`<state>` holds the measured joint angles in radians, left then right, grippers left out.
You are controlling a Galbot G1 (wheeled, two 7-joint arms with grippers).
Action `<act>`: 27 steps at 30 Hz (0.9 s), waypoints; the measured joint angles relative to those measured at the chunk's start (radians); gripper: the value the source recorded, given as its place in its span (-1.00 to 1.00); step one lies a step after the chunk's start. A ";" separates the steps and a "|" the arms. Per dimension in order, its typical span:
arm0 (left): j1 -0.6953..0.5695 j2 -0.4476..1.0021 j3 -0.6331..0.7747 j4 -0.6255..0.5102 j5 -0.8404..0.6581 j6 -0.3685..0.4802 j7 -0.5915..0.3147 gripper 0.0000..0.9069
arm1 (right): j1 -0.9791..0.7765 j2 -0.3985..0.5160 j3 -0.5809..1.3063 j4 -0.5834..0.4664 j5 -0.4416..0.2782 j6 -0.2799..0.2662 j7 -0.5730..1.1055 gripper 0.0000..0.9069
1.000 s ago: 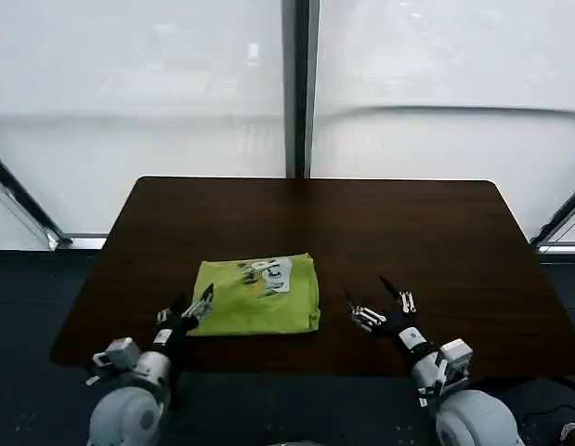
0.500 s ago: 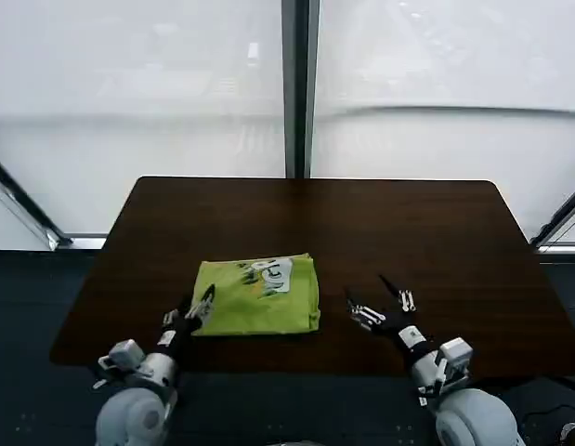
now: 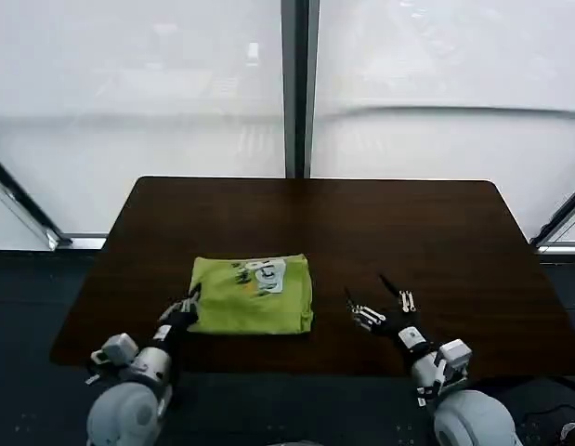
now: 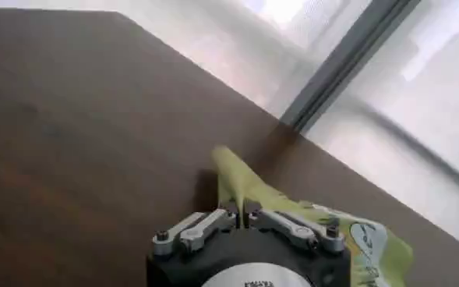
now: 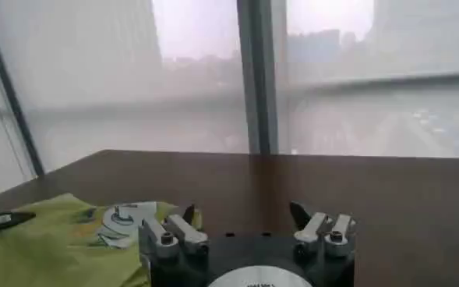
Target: Fold and organize the clothes.
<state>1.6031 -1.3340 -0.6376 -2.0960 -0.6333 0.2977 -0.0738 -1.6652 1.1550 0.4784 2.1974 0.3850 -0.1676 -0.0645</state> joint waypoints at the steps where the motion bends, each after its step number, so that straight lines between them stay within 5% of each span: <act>1: -0.002 0.013 -0.014 -0.004 0.010 -0.001 0.001 -1.00 | 0.003 0.003 -0.003 -0.006 -0.003 0.003 0.000 0.94; 14: 0.024 0.158 -0.269 -0.152 0.043 0.005 -0.028 -1.00 | 0.020 0.023 -0.009 -0.045 -0.003 0.007 0.000 0.94; 21: 0.002 0.094 -0.057 -0.272 0.003 0.130 -0.147 -1.00 | -0.004 0.053 0.000 -0.043 -0.030 0.009 0.000 0.94; 22: -0.003 0.078 0.004 -0.263 0.014 0.132 -0.155 -0.31 | -0.009 0.058 0.001 -0.040 -0.034 0.009 -0.001 0.94; 23: -0.008 0.060 0.066 -0.247 0.027 0.132 -0.157 0.94 | -0.013 0.064 0.001 -0.040 -0.035 0.010 -0.003 0.94; 27: -0.045 -0.031 0.289 -0.135 0.076 0.134 -0.148 0.94 | -0.022 0.088 -0.010 -0.044 -0.053 0.009 -0.010 0.94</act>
<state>1.5583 -1.3653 -0.3487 -2.2314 -0.5577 0.4321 -0.2221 -1.6872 1.2429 0.4686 2.1536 0.3321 -0.1582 -0.0745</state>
